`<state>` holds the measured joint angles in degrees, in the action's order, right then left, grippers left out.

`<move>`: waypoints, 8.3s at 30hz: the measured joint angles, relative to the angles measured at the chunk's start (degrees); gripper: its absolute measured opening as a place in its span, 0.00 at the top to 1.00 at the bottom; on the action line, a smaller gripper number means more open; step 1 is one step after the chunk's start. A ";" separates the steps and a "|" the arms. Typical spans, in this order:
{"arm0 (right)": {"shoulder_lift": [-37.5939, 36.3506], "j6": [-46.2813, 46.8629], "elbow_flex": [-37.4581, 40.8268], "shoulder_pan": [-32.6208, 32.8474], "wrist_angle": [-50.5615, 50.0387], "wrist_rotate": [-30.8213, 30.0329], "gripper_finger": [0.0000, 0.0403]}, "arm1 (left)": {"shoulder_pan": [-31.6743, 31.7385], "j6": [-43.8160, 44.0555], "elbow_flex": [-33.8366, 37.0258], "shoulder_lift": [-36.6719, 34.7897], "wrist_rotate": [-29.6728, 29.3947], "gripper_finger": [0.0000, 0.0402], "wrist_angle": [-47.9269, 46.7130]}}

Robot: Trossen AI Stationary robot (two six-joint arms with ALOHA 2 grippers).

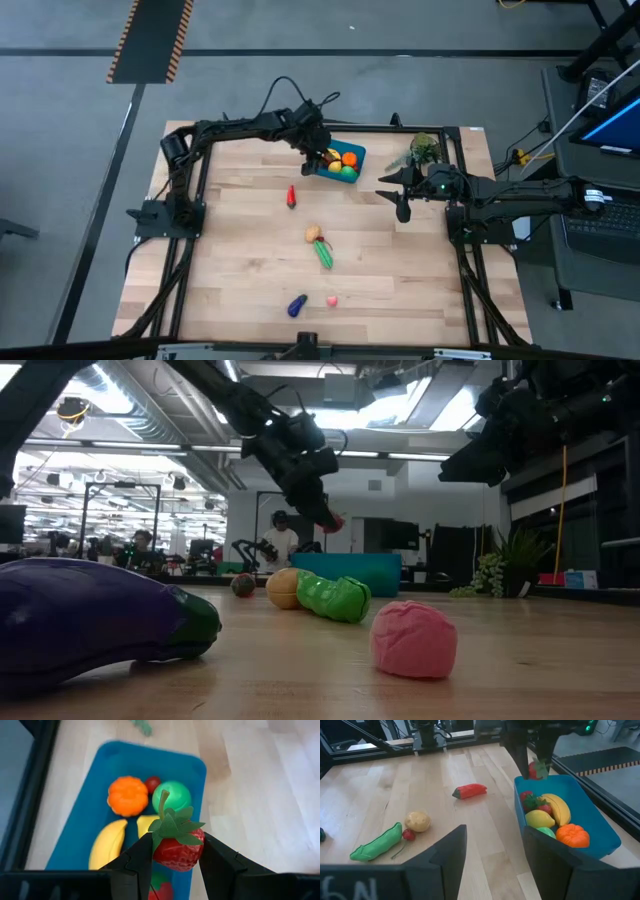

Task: Pick and placing Produce into tupperware
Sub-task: Put the red strawberry into the blue bin, then put the green peas into the blue bin

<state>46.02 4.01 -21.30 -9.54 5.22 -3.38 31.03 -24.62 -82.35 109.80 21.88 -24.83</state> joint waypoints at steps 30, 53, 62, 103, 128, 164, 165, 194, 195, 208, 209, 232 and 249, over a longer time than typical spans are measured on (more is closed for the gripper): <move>-0.02 -1.27 0.00 0.00 -0.40 0.00 0.51 | 0.50 -1.18 -2.34 5.34 -1.87 0.60 -3.33; -0.02 -1.46 0.00 0.00 -0.40 0.00 0.51 | -2.17 6.37 -2.25 -3.77 -6.33 0.65 -15.55; -0.02 -1.39 -0.02 -0.02 -0.38 0.00 0.51 | -5.68 8.16 2.50 -15.45 -6.18 0.63 -13.45; 11.67 1.99 -11.94 17.72 1.81 -0.96 0.51 | -21.40 21.28 64.96 -78.06 -14.36 0.67 26.68; 52.24 26.59 -54.56 29.53 -37.39 -17.16 0.51 | -21.36 16.82 66.09 -90.48 -11.83 0.69 13.48; 77.92 55.79 -73.58 27.15 -49.51 -9.75 0.51 | -21.38 17.11 71.58 -96.83 -10.20 0.79 14.35; 78.17 55.78 -73.57 27.15 -49.25 -9.33 0.51 | -21.38 17.13 71.58 -96.83 -10.20 0.79 14.35; 77.74 55.52 -65.17 26.52 -39.03 -9.15 0.51 | -21.38 18.27 71.56 -96.81 -10.20 0.81 13.85; 77.68 55.49 -64.86 26.41 -38.65 -9.20 0.51 | -21.36 18.27 71.54 -96.81 -10.20 0.81 13.80; 78.18 49.51 -67.13 25.81 -41.13 -7.32 0.67 | -21.38 18.25 71.54 -96.81 -10.20 0.76 13.65; 78.22 49.12 -67.39 25.81 -41.33 -7.21 0.67 | -21.37 18.25 71.54 -96.81 -10.20 0.76 13.65; 71.79 39.13 -82.34 25.91 -72.46 -22.23 0.67 | -21.36 19.54 71.52 -96.81 -10.22 0.81 10.02; 65.66 51.53 -75.45 30.93 -79.12 -39.25 0.67 | -21.36 20.00 71.52 -96.81 -7.29 0.87 9.40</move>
<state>111.68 55.54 -96.75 21.39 -73.90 -42.63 9.67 -4.62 -10.83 12.99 14.59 -15.43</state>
